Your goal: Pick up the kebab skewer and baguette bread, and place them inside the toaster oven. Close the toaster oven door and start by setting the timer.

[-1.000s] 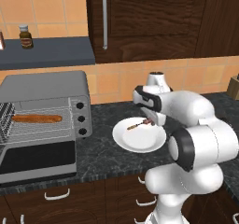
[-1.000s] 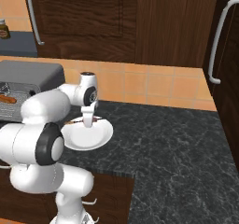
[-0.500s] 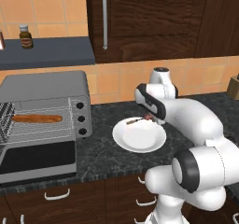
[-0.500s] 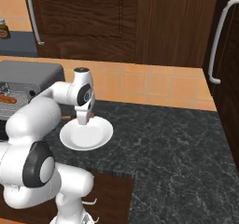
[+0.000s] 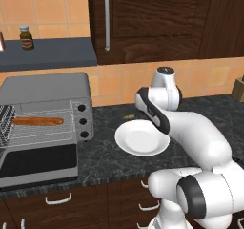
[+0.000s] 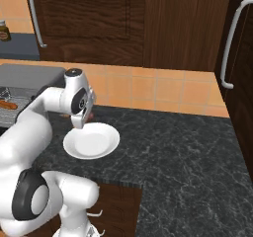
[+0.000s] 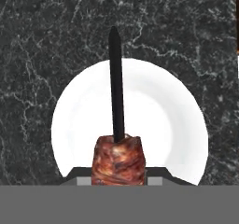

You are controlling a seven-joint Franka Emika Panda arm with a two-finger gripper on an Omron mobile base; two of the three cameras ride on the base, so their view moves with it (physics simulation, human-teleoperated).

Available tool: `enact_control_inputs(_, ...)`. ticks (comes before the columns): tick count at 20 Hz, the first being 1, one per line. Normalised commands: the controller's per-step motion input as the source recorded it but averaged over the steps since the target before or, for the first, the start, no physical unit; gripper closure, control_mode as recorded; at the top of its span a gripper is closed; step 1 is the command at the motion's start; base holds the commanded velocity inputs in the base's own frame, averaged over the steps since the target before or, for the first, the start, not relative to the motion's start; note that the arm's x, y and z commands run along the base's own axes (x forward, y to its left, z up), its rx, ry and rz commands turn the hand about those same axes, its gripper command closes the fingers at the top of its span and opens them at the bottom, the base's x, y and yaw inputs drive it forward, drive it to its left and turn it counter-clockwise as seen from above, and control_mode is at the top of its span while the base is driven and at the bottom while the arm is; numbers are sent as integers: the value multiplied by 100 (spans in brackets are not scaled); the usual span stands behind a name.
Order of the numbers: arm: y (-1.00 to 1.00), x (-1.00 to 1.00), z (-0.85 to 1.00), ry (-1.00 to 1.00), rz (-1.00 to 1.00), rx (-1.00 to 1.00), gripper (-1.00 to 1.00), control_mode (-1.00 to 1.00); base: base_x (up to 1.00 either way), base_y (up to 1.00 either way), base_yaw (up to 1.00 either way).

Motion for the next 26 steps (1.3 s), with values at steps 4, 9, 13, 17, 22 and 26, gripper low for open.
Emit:
enact_control_inputs(4, 36, 0, 19, -21, -6, 0, 100, -100, 0, 0, 0)
enact_control_inputs(9, 45, 0, 15, -18, -4, 0, 100, -100, 0, 0, 0)
enact_control_inputs(13, 41, 0, 5, -19, -4, 1, 100, -100, 0, 0, 0)
enact_control_inputs(17, 45, 3, 1, -18, -4, 1, 100, -100, 0, 0, 0)
enact_control_inputs(22, 48, 6, 2, -19, -3, 0, 100, -100, 0, 0, 0)
enact_control_inputs(26, 46, 1, 15, -15, 0, 0, 100, -100, 0, 0, 0)
